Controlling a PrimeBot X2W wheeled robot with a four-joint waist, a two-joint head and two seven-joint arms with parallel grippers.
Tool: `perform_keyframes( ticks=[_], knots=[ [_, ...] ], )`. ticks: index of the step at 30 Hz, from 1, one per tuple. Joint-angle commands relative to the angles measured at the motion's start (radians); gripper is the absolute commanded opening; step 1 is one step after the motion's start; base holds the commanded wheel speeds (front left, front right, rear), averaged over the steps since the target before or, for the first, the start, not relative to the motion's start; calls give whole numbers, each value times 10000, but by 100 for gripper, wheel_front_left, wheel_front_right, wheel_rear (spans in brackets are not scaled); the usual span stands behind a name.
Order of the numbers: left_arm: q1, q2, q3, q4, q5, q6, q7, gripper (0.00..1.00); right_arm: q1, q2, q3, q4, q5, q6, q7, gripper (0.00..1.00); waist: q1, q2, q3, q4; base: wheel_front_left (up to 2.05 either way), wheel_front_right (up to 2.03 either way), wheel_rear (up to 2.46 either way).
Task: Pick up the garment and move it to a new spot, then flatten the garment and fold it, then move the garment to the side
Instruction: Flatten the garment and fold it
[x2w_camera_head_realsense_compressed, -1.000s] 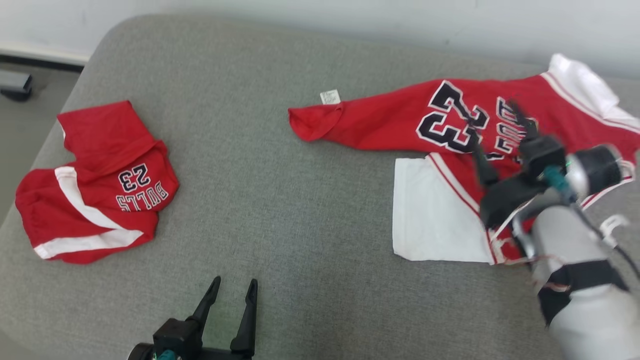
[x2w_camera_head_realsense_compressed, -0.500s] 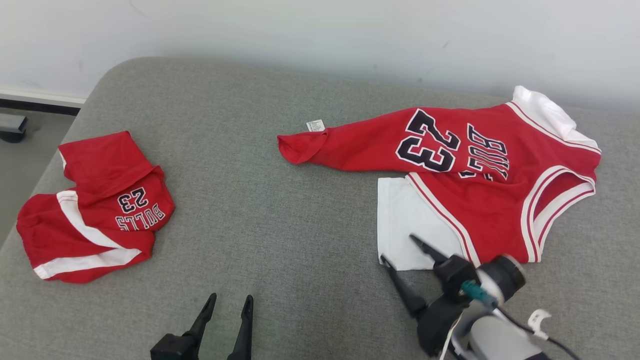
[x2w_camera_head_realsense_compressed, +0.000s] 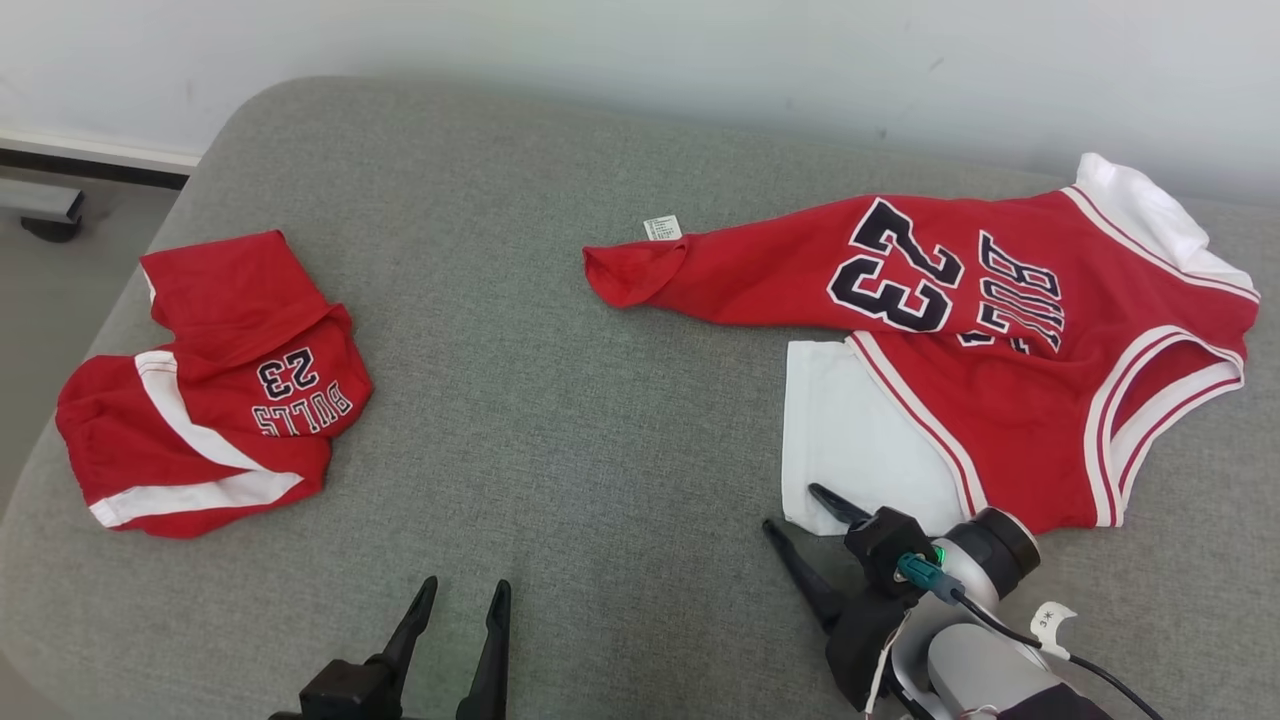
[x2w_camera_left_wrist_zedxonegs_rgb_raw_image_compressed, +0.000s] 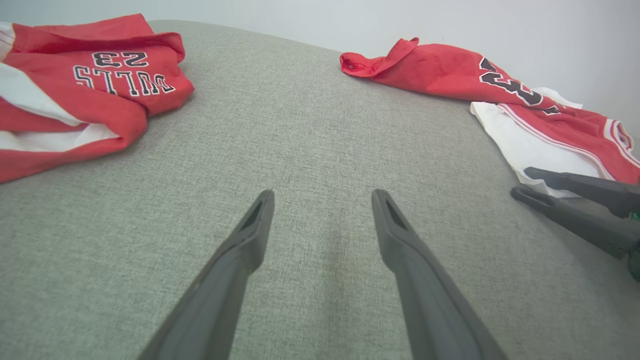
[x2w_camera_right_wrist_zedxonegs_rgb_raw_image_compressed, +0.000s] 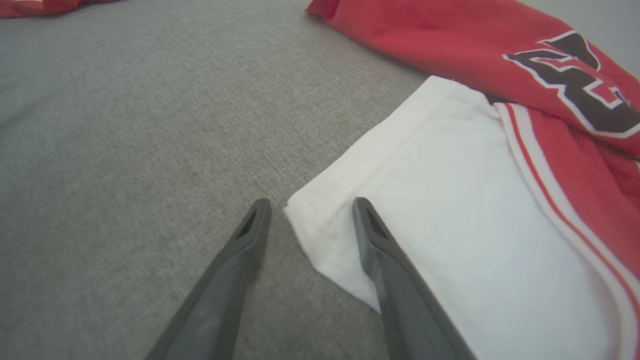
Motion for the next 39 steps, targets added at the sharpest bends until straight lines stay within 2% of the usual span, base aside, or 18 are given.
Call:
perform_keyframes(
  ticks=[1, 3, 9, 14, 21, 28, 39],
  knots=[
    [-36, 0, 15, -29, -12, 14, -34, 100, 71, 59, 22, 174, -87, -25, 41, 42, 0, 1, 43, 26, 0, 0, 0],
    [-41, -2, 37, -38, -19, 14, -34, 100, 97, 73, 11, 218, -138, -25, 60, 0, 0, 1, 63, 5, 0, 0, 0],
    [-4, 0, 152, 10, 84, 14, -34, 100, 355, 23, -118, -403, -85, -25, 24, 0, 0, 1, -75, -306, 0, 0, 0],
    [228, 4, 293, 110, 198, 16, -34, 100, 1193, -152, -39, -1330, 66, -25, 20, 0, 0, 1, -490, -861, 0, 0, 0],
    [431, 4, 412, 164, 266, 16, -34, 100, 2825, -898, 452, -1856, 542, -25, 40, 0, 0, 1, -1059, -1810, 0, 0, 0],
    [575, 1, 442, 222, 155, 14, -34, 100, 3951, -1647, -320, -2684, 629, -26, 41, 0, 0, 1, -1275, -2511, 0, 0, 0],
    [735, 1, 484, 340, 169, 14, -34, 100, 5680, -2478, -1723, -4026, 415, -26, 21, 0, 0, 1, -1488, -2882, 0, 0, 0]
  ],
)
